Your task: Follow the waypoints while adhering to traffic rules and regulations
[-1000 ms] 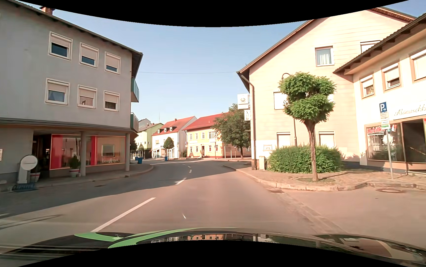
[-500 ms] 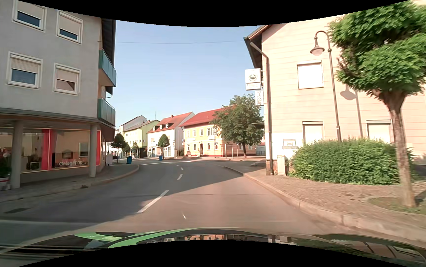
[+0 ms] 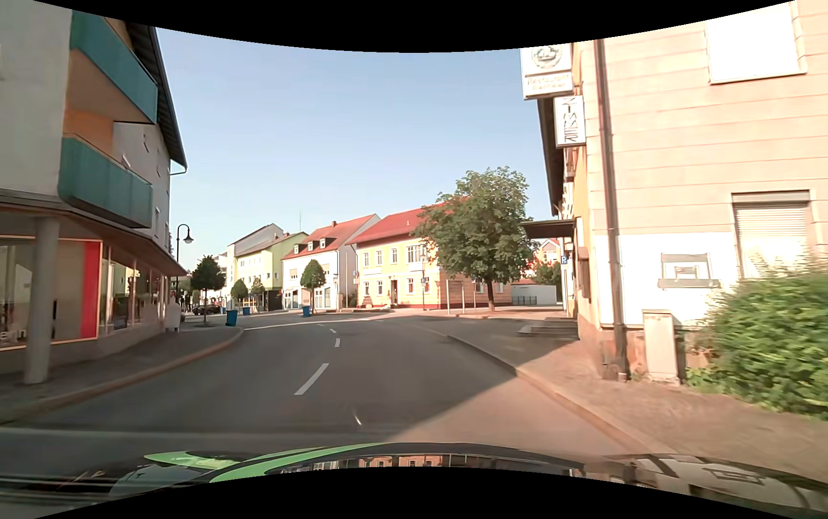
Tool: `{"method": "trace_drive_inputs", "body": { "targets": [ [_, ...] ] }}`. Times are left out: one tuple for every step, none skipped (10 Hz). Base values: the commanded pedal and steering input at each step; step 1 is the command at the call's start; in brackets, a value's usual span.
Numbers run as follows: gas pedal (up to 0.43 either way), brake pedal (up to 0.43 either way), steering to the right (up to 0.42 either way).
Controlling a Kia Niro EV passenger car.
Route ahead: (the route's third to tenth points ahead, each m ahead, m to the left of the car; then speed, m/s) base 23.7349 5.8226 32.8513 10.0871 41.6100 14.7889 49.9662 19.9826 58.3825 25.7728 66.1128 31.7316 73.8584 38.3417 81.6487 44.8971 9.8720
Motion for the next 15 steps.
{"method": "trace_drive_inputs", "body": {
  "targets": [
    [0.138,0.000,-0.029],
    [0.138,0.000,-0.033],
    [0.138,0.000,-0.040],
    [0.138,0.000,-0.045],
    [0.150,0.000,-0.049],
    [0.150,0.000,-0.053],
    [0.150,0.000,-0.055],
    [0.150,0.000,-0.062],
    [0.150,0.000,-0.067],
    [0.150,0.000,-0.070],
    [0.150,0.000,-0.075],
    [0.157,0.000,-0.078],
    [0.157,0.000,-0.080],
    [0.157,0.000,-0.080],
    [0.157,0.000,-0.081]
  ]
}}
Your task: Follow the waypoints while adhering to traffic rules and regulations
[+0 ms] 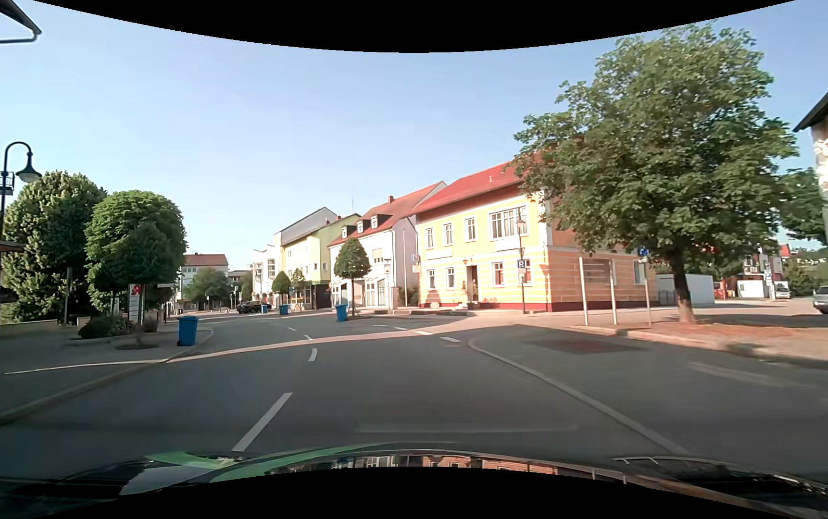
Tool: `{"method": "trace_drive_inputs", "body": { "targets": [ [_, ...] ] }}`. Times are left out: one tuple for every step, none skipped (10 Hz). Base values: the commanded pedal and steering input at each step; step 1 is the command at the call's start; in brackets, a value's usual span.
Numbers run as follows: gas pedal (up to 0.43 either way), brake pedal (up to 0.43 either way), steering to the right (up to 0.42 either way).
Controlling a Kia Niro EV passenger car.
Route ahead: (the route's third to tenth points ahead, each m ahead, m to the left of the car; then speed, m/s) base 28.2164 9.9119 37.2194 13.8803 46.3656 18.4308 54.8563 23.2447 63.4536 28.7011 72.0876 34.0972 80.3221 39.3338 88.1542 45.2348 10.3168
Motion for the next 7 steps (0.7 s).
{"method": "trace_drive_inputs", "body": {
  "targets": [
    [0.157,0.000,-0.083],
    [0.157,0.000,-0.085],
    [0.169,0.000,-0.089],
    [0.169,0.000,-0.091],
    [0.169,0.000,-0.092],
    [0.169,0.000,-0.093],
    [0.169,0.000,-0.095]
  ]
}}
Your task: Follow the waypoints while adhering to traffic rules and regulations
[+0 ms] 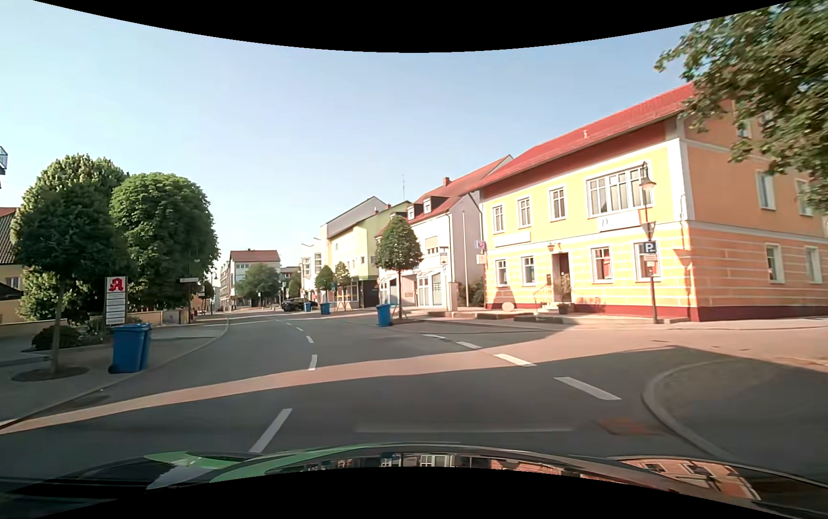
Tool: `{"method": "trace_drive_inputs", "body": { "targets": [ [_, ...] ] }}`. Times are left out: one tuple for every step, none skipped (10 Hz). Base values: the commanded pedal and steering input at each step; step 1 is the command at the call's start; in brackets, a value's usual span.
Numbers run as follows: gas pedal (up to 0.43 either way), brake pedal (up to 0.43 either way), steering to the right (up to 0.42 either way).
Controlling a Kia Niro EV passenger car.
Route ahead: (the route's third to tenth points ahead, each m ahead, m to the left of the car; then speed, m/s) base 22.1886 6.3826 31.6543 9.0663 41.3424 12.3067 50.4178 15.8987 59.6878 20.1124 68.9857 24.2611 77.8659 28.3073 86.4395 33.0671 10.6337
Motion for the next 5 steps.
{"method": "trace_drive_inputs", "body": {
  "targets": [
    [0.169,0.000,-0.097],
    [0.169,0.000,-0.096],
    [0.169,0.000,-0.097],
    [0.169,0.000,-0.096],
    [0.169,0.000,-0.095]
  ]
}}
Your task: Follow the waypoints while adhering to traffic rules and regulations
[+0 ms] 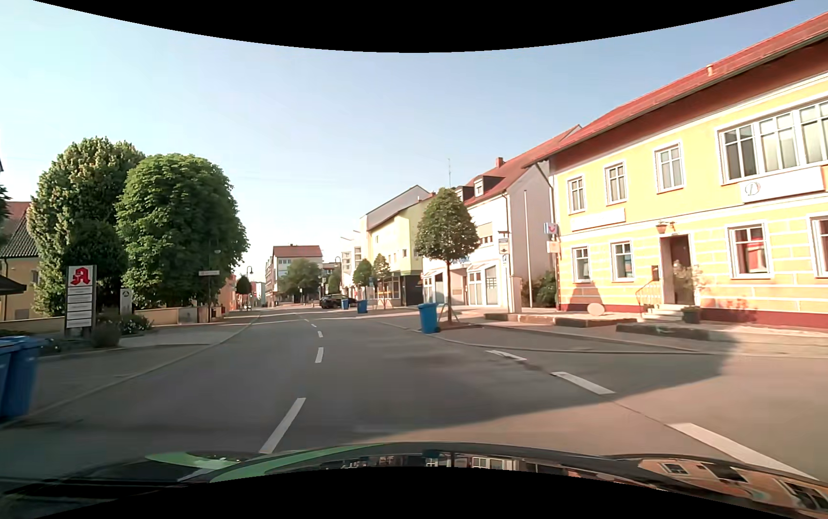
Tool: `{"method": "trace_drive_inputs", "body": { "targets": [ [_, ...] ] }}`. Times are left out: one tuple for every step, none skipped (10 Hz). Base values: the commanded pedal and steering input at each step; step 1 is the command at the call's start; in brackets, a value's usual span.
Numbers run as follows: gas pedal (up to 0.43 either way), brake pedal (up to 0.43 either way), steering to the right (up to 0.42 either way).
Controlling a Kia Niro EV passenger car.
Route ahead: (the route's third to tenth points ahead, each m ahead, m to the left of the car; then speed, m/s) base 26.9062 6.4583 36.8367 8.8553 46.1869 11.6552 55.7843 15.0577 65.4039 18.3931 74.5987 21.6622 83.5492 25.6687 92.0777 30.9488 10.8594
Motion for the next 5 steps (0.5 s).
{"method": "trace_drive_inputs", "body": {
  "targets": [
    [0.169,0.000,-0.094],
    [0.169,0.000,-0.093],
    [0.169,0.000,-0.091],
    [0.169,0.000,-0.088],
    [0.169,0.000,-0.084]
  ]
}}
